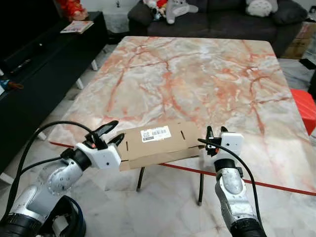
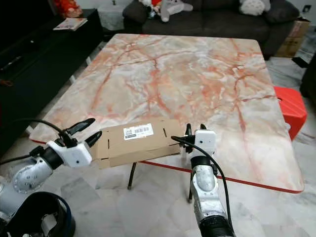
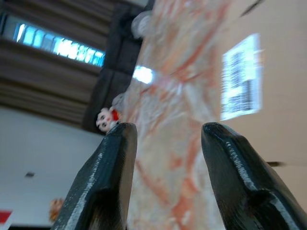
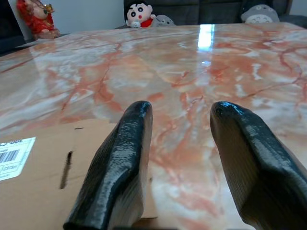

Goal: Picking trash to rubbish bin

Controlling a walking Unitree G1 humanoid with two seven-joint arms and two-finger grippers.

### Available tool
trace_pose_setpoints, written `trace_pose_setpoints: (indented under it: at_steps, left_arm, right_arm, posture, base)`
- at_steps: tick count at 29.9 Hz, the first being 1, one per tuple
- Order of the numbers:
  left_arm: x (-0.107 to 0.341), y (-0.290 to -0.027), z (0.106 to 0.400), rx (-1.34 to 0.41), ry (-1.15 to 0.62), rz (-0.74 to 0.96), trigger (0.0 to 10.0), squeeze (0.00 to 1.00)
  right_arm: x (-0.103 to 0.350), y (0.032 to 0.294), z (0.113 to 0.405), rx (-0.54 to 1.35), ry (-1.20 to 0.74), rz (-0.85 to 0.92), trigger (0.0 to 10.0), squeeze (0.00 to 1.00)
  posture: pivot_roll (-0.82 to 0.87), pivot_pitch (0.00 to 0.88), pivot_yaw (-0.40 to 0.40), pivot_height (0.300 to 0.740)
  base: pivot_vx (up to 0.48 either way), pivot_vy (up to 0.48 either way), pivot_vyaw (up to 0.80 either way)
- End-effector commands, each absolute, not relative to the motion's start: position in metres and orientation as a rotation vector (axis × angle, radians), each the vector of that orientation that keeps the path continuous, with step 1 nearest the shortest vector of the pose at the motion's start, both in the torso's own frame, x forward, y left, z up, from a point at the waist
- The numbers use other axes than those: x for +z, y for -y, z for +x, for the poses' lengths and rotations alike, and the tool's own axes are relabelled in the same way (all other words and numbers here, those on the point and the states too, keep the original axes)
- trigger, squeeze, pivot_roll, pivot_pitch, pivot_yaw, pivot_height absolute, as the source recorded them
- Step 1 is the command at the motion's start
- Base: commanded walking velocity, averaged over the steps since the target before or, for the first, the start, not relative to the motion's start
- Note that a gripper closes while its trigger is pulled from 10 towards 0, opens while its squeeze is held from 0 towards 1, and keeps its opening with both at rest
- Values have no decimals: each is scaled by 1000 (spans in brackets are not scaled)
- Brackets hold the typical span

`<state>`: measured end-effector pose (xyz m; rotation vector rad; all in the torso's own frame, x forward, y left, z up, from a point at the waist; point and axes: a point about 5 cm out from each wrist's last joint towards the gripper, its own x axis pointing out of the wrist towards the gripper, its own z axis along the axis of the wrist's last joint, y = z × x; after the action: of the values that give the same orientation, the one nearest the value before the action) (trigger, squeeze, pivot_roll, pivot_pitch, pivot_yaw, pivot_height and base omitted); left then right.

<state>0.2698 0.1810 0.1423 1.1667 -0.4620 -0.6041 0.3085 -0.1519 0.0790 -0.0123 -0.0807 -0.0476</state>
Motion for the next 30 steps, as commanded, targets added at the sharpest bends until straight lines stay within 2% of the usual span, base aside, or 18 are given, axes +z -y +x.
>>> trace_pose_setpoints:
  at_steps: [1,7,13,14,25,26,30]
  left_arm:
    - [133,-186,265,-645,440,1207,10000,1000]
    - [113,-190,251,-781,401,1201,10000,1000]
    - [98,-187,253,-828,358,1201,10000,1000]
    - [96,-186,254,-828,349,1201,10000,0]
    - [88,-180,276,-757,261,1156,10000,0]
    - [90,-170,282,-775,272,1102,10000,0]
    - [89,-160,282,-842,285,1093,10000,0]
  right_arm:
    - [78,151,309,-47,79,-9,10000,0]
    - [75,149,309,-46,70,-7,10000,0]
    - [74,149,309,-43,65,-8,10000,0]
    - [74,149,309,-43,65,-8,10000,0]
    - [74,149,310,-43,66,-9,10000,0]
    - [75,150,311,-45,69,-9,10000,0]
    - [76,151,311,-47,71,-9,10000,0]
  posture:
    - [224,64,58,740]
    - [228,56,56,740]
    - [227,47,54,740]
    - [224,45,53,740]
    - [223,50,49,740]
    - [215,54,47,740]
    - [212,54,48,740]
  base:
    - [0,0,0]
    - [0,0,0]
    - [0,0,0]
    - [0,0,0]
    - [0,0,0]
    - [0,0,0]
    - [0,0,0]
